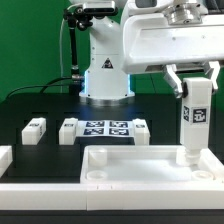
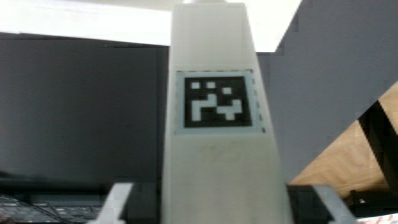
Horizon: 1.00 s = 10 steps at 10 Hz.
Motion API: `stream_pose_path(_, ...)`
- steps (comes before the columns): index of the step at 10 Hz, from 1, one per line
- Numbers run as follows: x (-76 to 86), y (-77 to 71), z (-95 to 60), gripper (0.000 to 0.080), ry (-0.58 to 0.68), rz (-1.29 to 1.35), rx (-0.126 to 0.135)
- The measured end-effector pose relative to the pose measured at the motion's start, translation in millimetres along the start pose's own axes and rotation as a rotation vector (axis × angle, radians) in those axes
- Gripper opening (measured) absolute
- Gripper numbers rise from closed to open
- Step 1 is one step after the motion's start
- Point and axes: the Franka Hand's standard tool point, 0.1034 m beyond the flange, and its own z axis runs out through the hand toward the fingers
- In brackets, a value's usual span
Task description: Assemble desk
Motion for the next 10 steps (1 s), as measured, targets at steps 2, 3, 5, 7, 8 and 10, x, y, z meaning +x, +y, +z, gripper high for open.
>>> stream_pose_path(2,1.9,-0.3,2.9,0.0290,0.001,0.000,0.001)
stream_pose_path(3,0.3,-2.2,5.9,0.0290,-0.002,-0.001,0.003)
stream_pose_path(5,-4.6,-15.6,13.1,0.0290,-0.013,-0.009,0.016)
stream_pose_path(7,-5.7,-15.3,14.0,0.0290,-0.015,-0.012,0.015)
stream_pose_path(8,-7.2,-12.9,15.2,0.0290,-0.018,-0.010,0.013)
stream_pose_path(10,-10.6,-11.9,18.3,0.0290,-0.022,-0.009,0.012)
